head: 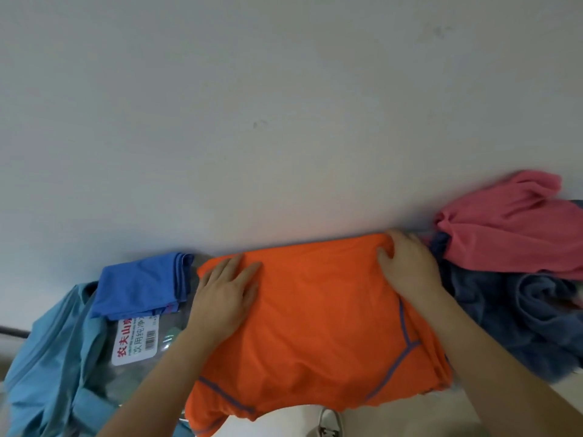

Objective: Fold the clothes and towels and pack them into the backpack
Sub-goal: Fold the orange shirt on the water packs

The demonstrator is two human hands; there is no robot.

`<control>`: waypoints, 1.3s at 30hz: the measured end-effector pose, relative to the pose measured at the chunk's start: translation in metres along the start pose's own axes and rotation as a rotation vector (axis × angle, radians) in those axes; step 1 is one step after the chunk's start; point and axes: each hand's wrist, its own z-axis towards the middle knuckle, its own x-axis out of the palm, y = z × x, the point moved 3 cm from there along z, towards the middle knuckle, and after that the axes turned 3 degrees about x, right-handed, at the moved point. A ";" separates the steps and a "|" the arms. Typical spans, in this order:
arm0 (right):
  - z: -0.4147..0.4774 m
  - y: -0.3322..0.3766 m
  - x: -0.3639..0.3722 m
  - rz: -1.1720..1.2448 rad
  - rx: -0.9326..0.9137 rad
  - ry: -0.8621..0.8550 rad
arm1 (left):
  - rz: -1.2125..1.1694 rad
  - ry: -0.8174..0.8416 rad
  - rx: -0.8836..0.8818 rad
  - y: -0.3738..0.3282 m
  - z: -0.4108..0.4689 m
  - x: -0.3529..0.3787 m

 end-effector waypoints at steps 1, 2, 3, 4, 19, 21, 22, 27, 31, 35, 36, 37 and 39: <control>0.002 -0.002 0.003 -0.009 0.024 0.052 | 0.004 0.036 -0.045 0.001 0.001 0.004; 0.004 -0.004 0.004 0.010 0.039 0.081 | 0.016 0.038 -0.075 0.001 0.002 0.003; 0.006 -0.005 0.002 0.052 0.050 0.098 | 0.027 0.021 -0.085 -0.002 0.004 0.000; 0.007 -0.006 -0.001 0.106 0.056 0.118 | 0.017 -0.010 -0.069 -0.008 0.007 -0.005; -0.158 -0.049 -0.042 0.204 0.191 0.281 | -0.072 0.350 0.967 -0.220 0.117 -0.024; -0.162 -0.051 -0.038 0.208 0.229 0.282 | -0.062 0.372 0.983 -0.222 0.125 -0.026; -0.162 -0.051 -0.038 0.231 0.250 0.262 | -0.065 0.367 1.003 -0.222 0.128 -0.026; -0.161 -0.050 -0.033 0.386 0.354 0.174 | -0.071 0.411 1.037 -0.220 0.135 -0.031; -0.160 -0.049 -0.036 0.438 0.377 0.062 | -0.105 0.286 0.954 -0.210 0.146 -0.038; -0.152 -0.048 -0.032 0.243 0.410 -0.015 | -0.095 0.186 0.864 -0.211 0.141 -0.030; -0.152 -0.046 -0.030 0.158 0.409 -0.040 | -0.096 0.159 0.834 -0.212 0.136 -0.026; -0.152 -0.044 -0.029 0.085 0.391 -0.075 | -0.103 0.120 0.804 -0.213 0.130 -0.023; -0.154 -0.037 -0.028 0.005 0.296 -0.197 | -0.149 0.015 0.741 -0.212 0.113 -0.019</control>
